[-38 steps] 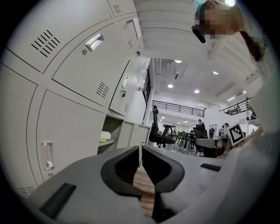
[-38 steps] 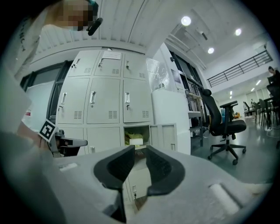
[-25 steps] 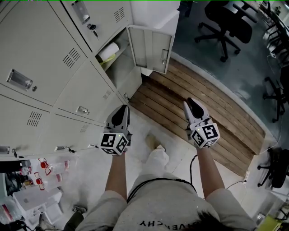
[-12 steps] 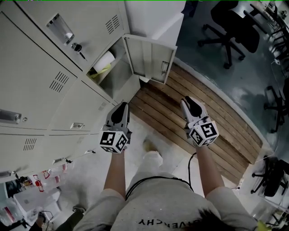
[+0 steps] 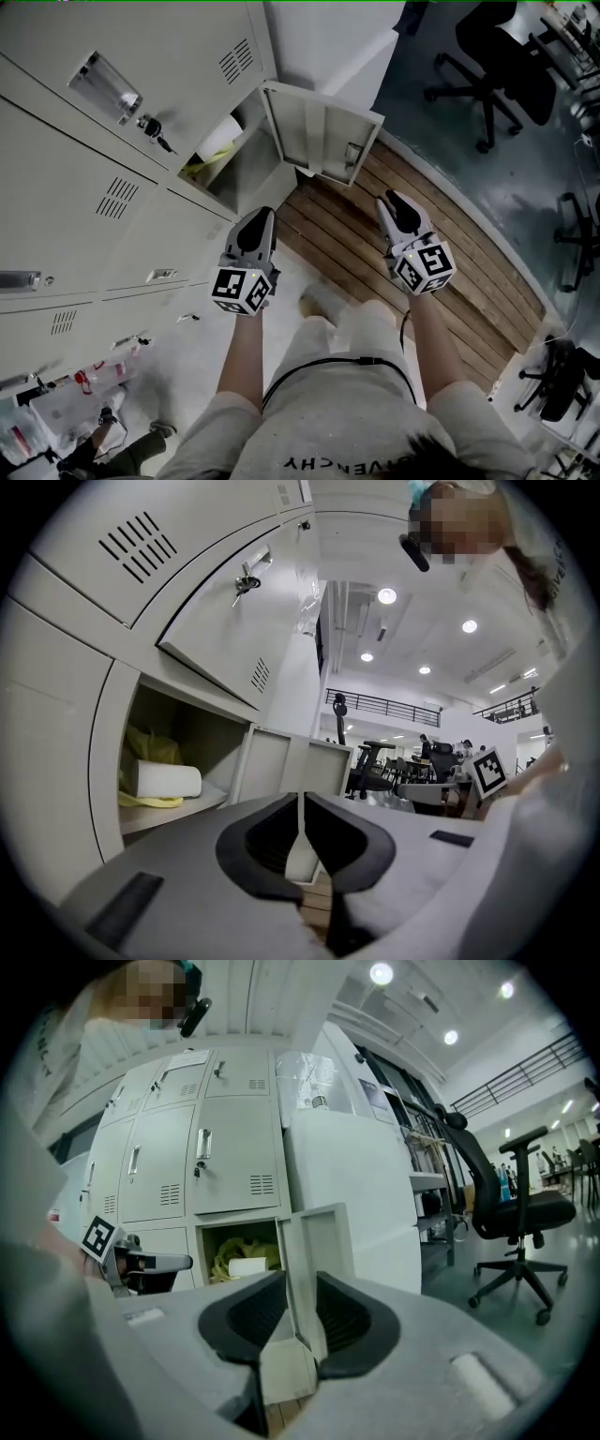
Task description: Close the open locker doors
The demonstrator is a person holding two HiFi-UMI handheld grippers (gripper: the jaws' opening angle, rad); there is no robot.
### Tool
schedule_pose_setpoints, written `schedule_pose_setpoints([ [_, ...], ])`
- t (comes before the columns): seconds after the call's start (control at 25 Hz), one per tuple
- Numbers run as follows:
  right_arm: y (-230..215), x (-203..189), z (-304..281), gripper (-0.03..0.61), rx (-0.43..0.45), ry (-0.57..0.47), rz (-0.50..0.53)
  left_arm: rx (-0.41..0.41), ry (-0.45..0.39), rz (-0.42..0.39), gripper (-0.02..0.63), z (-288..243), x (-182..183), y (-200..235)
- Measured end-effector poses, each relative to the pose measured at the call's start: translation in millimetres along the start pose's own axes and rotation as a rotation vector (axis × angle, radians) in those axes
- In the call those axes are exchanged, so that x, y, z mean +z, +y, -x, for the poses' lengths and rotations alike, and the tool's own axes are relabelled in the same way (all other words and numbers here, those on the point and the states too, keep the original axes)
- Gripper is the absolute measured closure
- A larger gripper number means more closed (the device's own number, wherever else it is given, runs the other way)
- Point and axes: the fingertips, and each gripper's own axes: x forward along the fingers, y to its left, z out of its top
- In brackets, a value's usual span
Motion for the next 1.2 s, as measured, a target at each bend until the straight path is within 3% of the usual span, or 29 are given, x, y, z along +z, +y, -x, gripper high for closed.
schedule_pose_setpoints([
  [0.28, -21.8, 4.7, -33.4, 0.477, 0.052, 0.013, 0.009, 0.063, -0.008, 0.009, 0.595, -11.2, -0.1, 8.1],
  [0.76, -58.9, 0.9, -97.9, 0.44, 0.204, 0.098, 0.044, 0.276, -0.044, 0.056, 0.595, -28.4, -7.5, 21.9],
  [1.2, -61.7, 0.0, -119.8, 0.436, 0.282, 0.092, 0.043, 0.343, -0.043, 0.06, 0.595, -29.8, -19.5, 20.8],
])
